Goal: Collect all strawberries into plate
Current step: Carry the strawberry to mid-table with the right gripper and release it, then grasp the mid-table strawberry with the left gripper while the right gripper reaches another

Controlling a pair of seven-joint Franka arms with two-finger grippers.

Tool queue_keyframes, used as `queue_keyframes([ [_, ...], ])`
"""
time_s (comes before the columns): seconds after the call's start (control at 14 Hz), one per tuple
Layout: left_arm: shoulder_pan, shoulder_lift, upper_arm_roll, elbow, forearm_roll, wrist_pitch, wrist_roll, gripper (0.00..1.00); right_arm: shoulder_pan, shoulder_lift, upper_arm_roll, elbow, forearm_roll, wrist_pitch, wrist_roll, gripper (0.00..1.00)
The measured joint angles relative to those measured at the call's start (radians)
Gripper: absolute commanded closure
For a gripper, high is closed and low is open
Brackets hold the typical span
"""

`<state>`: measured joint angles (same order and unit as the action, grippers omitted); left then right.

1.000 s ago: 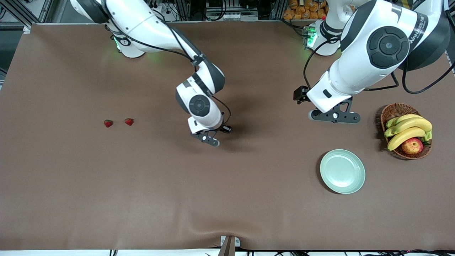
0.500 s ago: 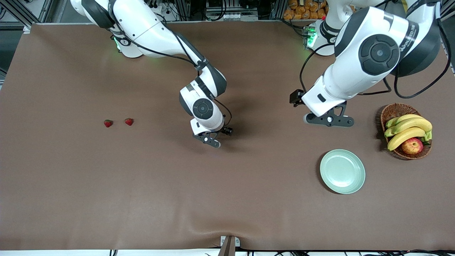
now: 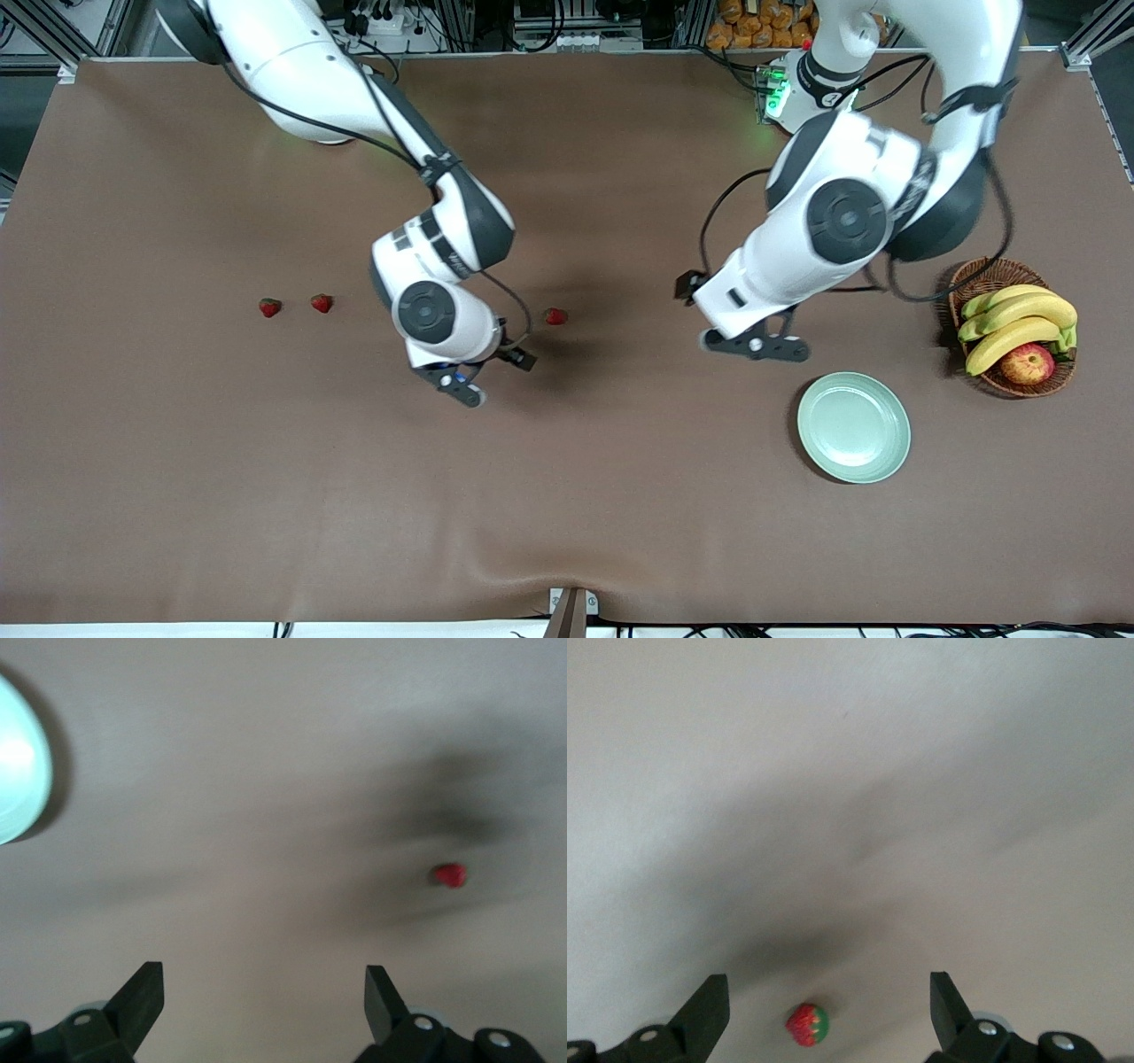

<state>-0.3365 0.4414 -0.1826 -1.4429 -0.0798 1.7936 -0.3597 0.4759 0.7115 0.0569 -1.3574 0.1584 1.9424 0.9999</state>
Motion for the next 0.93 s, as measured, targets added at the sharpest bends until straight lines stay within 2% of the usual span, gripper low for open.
queue_keyframes([
  [0.36, -0.099, 0.134, -0.002, -0.001, -0.025, 0.214, -0.145, 0.0, -0.171, -0.045, -0.007, -0.002, -0.005, -0.138, -0.288, 0.0],
  [0.5, -0.151, 0.182, -0.002, 0.0, -0.025, 0.258, -0.215, 0.0, -0.235, -0.086, -0.007, -0.034, -0.023, -0.165, -0.437, 0.0],
  [0.79, -0.223, 0.223, -0.001, 0.001, -0.025, 0.325, -0.435, 0.0, -0.301, -0.191, -0.007, -0.188, -0.09, -0.159, -0.607, 0.0],
  [0.93, -0.252, 0.236, 0.001, 0.001, -0.025, 0.367, -0.509, 0.0, -0.341, -0.26, -0.008, -0.308, -0.098, -0.096, -0.7, 0.0],
])
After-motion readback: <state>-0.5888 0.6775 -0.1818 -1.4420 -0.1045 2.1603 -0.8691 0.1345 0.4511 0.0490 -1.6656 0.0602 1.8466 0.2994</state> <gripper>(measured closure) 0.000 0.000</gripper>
